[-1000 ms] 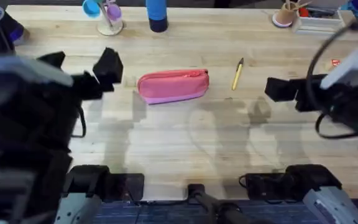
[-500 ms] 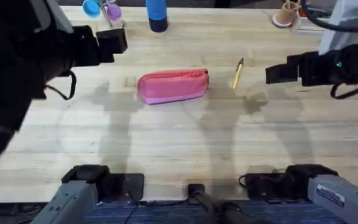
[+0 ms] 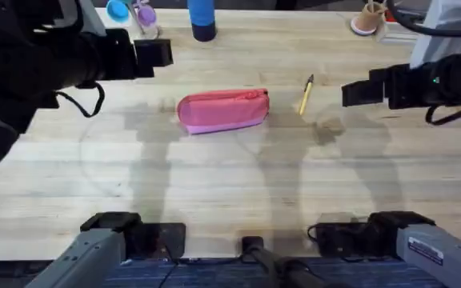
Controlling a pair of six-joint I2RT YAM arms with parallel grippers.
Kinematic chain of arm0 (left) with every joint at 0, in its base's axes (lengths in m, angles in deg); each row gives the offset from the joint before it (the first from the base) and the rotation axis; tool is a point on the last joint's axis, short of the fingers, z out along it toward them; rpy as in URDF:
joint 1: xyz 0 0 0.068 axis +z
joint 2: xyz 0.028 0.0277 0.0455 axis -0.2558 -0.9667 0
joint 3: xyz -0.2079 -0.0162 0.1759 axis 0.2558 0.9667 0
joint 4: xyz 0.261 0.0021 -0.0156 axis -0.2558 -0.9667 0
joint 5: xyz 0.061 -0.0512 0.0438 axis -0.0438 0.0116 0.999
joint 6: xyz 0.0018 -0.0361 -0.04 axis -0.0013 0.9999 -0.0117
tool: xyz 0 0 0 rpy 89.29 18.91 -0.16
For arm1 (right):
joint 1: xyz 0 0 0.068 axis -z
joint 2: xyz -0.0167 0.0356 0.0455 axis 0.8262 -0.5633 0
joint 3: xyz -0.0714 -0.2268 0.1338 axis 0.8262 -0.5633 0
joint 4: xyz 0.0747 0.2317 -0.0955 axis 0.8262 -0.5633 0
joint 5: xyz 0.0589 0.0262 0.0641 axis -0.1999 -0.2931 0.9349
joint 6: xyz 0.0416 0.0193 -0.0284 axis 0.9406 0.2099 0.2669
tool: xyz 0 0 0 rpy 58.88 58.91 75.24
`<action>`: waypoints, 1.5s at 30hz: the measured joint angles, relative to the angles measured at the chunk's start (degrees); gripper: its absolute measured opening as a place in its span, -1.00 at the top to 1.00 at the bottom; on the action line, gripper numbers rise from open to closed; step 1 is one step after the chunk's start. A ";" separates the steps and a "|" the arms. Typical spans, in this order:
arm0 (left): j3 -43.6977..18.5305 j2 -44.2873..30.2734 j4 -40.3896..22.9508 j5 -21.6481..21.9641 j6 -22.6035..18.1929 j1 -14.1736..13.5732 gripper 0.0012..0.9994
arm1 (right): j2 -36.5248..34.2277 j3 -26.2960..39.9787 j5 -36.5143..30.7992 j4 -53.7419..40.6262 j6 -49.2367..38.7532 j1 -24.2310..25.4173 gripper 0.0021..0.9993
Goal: Unzip the bag, pick up the pens from the table one at a time and place them inside, then zip the bag closed.
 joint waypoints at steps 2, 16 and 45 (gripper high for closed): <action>0.01 0.00 -0.81 -1.34 -1.03 0.00 -0.99 | 0.00 0.00 0.00 0.02 -0.02 0.00 -0.99; -0.01 0.00 -21.44 -19.85 -29.63 0.00 -0.99 | 0.00 0.02 0.00 0.11 -5.18 0.00 -0.99; -0.03 -11.28 -13.19 -19.79 -65.76 -0.01 -0.99 | 0.00 0.02 0.00 -0.23 -5.01 0.00 -0.99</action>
